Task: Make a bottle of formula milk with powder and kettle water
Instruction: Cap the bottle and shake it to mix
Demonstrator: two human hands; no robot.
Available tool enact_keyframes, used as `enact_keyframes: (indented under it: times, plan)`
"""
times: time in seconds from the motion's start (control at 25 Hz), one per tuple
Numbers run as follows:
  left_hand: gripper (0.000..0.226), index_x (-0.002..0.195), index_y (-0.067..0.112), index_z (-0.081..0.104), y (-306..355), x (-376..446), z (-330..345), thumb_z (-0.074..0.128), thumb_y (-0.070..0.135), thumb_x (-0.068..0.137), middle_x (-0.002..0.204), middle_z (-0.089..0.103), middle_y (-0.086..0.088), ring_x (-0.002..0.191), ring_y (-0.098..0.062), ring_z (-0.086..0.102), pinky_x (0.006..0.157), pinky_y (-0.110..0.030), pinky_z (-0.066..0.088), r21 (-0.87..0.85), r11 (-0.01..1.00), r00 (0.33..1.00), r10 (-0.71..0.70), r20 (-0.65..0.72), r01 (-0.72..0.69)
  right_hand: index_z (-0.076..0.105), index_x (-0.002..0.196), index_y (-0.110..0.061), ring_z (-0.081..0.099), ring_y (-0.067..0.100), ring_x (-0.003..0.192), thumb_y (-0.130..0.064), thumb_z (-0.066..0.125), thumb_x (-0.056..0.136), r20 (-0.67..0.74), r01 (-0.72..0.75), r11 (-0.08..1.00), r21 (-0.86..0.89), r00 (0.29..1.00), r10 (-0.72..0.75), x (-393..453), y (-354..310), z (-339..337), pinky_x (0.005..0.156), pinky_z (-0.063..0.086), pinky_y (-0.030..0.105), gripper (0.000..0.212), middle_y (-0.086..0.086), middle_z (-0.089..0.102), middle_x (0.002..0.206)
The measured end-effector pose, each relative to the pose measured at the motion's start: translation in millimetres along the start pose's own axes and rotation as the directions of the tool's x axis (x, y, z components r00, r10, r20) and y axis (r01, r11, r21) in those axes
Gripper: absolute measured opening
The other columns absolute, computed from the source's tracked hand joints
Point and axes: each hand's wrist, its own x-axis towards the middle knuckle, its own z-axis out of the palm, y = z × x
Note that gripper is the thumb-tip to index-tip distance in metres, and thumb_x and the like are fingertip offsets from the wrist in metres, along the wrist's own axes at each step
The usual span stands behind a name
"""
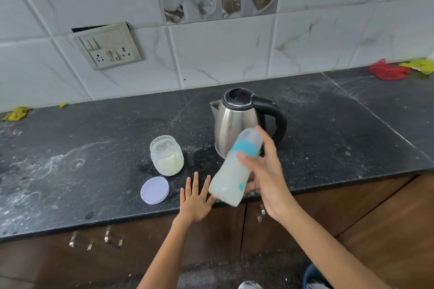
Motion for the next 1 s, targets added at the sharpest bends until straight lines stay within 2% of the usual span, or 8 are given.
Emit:
enact_keyframes:
  times: [0.12,0.28,0.44,0.56,0.72,0.76,0.88,1.0]
  plan:
    - [0.062,0.148,0.04,-0.011,2.5,-0.1,-2.3,0.024,0.053,0.098,0.156,-0.028,0.001,0.144,-0.024,-0.026,0.116,-0.047,-0.011,-0.022,1.0,1.0,0.008,0.024,-0.008,0.036,0.137,-0.039,0.073,0.008,0.086,-0.027,0.061,0.093,-0.199,0.059,0.981,0.183,0.98,-0.022,6.9,-10.9,-5.2,0.058,0.059,0.035,0.052,0.0,0.059,0.115]
    - [0.064,0.146,0.041,-0.013,-0.1,1.3,0.3,0.028,0.052,0.098,0.157,-0.025,0.002,0.145,-0.023,-0.024,0.118,-0.045,-0.009,0.023,1.0,1.0,-0.006,0.01,0.006,0.037,0.137,-0.047,0.071,0.01,0.096,-0.029,0.075,0.079,0.034,-0.056,0.997,-0.06,0.998,0.058,-4.2,-4.4,-2.4,0.059,0.059,0.035,0.072,-0.006,0.065,0.11]
    - [0.063,0.148,0.039,-0.011,3.0,0.5,-1.8,0.026,0.053,0.098,0.157,-0.027,0.001,0.144,-0.024,-0.025,0.116,-0.046,-0.01,-0.022,1.0,1.0,0.005,0.023,-0.004,0.034,0.137,-0.041,0.073,0.016,0.092,-0.027,0.062,0.093,-0.183,-0.022,0.98,0.198,0.981,0.059,5.3,-9.6,-6.6,0.061,0.06,0.039,0.055,0.002,0.058,0.118]
    - [0.071,0.147,0.035,-0.013,1.9,-1.8,-2.1,0.035,0.05,0.097,0.158,-0.025,-0.001,0.145,-0.025,-0.022,0.117,-0.047,-0.008,0.06,0.998,1.0,0.006,0.005,-0.006,0.036,0.136,-0.05,0.069,0.016,0.101,-0.03,0.076,0.08,0.053,-0.155,0.984,-0.092,0.986,0.16,-6.5,1.9,-2.4,0.065,0.061,0.04,0.072,-0.001,0.059,0.12]
    - [0.064,0.149,0.037,-0.01,2.4,-0.6,-3.4,0.026,0.052,0.098,0.156,-0.028,0.001,0.144,-0.024,-0.026,0.116,-0.047,-0.011,-0.038,0.999,1.0,0.021,0.021,-0.02,0.035,0.139,-0.039,0.071,0.019,0.095,-0.025,0.065,0.091,-0.195,-0.035,0.987,0.158,0.979,0.066,2.8,-6.6,-5.3,0.062,0.06,0.035,0.059,0.004,0.058,0.121]
    - [0.064,0.148,0.038,-0.01,1.7,-0.8,-2.9,0.027,0.052,0.098,0.156,-0.027,0.001,0.144,-0.024,-0.025,0.116,-0.046,-0.011,-0.043,0.999,1.0,0.017,0.022,-0.016,0.031,0.141,-0.042,0.07,0.02,0.099,-0.025,0.065,0.09,-0.18,-0.04,0.99,0.132,0.982,0.063,2.4,-9.1,-5.0,0.063,0.06,0.035,0.064,0.003,0.058,0.121]
    - [0.074,0.145,0.036,-0.018,-1.1,-0.8,1.9,0.036,0.05,0.096,0.158,-0.023,0.0,0.146,-0.024,-0.021,0.118,-0.046,-0.007,0.052,0.999,1.0,-0.003,-0.021,0.004,0.037,0.137,-0.05,0.07,0.016,0.104,-0.032,0.084,0.065,0.06,-0.155,0.983,-0.103,0.985,0.161,-10.8,-1.8,1.3,0.064,0.061,0.037,0.088,-0.005,0.068,0.112]
    - [0.07,0.146,0.037,-0.015,0.6,1.5,1.6,0.033,0.049,0.097,0.158,-0.023,0.001,0.146,-0.024,-0.021,0.119,-0.046,-0.006,0.037,0.999,1.0,0.0,-0.01,0.0,0.061,0.118,-0.027,0.073,0.013,0.094,-0.044,0.083,0.053,0.001,-0.199,0.978,-0.063,0.98,0.199,-12.6,-0.1,0.4,0.064,0.06,0.031,0.071,0.001,0.073,0.096]
